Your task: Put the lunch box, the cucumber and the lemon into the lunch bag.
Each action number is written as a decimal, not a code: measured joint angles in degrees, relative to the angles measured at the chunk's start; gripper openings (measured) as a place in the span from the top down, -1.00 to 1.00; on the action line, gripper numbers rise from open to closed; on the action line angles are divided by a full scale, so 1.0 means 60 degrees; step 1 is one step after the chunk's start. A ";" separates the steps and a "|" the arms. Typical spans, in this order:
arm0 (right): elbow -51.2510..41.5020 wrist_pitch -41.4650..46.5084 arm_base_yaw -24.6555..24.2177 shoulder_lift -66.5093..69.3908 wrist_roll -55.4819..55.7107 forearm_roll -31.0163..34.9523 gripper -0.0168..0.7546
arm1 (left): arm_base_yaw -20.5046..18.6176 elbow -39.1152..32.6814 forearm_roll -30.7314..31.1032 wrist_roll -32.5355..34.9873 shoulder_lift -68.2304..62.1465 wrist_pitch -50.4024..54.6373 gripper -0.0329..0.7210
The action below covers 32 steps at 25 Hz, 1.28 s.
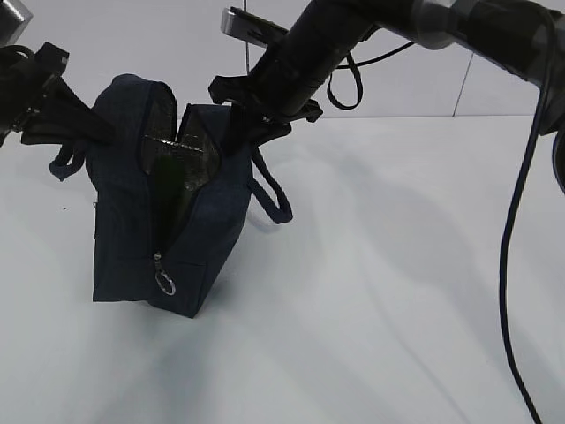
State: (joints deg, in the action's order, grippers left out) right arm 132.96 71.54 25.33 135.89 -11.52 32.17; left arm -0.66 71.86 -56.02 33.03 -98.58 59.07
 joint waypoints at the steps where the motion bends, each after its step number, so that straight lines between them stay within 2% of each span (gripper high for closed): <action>1: 0.0000 0.0000 0.0000 0.0000 -0.0018 0.0000 0.66 | 0.0000 0.0000 0.0000 0.0000 0.0000 0.0000 0.92; 3: 0.0019 0.0000 0.0000 0.0000 -0.0034 -0.0103 0.84 | 0.0000 0.0000 0.0000 0.0000 0.0000 0.0000 0.92; 5: 0.0112 0.0000 0.0000 0.0000 -0.0055 -0.0252 0.93 | 0.0000 0.0000 0.0000 0.0000 0.0000 0.0000 0.92; 13: 0.0381 0.0036 0.0000 -0.0154 -0.0055 -0.1013 0.95 | 0.0130 0.0000 0.0000 0.0000 0.0000 0.0101 0.92; 17: 0.0381 0.0053 0.0000 -0.0442 -0.0055 -0.1330 0.95 | 0.0953 0.0000 0.0018 0.0000 0.0000 -0.0307 0.92; 22: -0.0064 0.0106 0.0000 -0.1145 0.0196 -0.2645 0.95 | 0.1971 0.0000 -0.0089 0.0000 0.0000 -0.1105 0.92; 26: -0.0846 0.0106 -0.0058 -0.1748 0.0211 -0.2978 0.95 | 0.2441 0.0000 -0.0614 0.0018 0.0000 -0.1782 0.92; 32: -0.1693 0.0106 -0.0164 -0.2460 0.0252 -0.3835 0.95 | 0.3129 0.0000 -0.0796 0.0074 -0.0022 -0.2417 0.92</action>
State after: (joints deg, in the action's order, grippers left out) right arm 122.81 72.17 24.34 121.12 -10.00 9.16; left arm 18.11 71.86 -60.79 33.47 -98.72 44.57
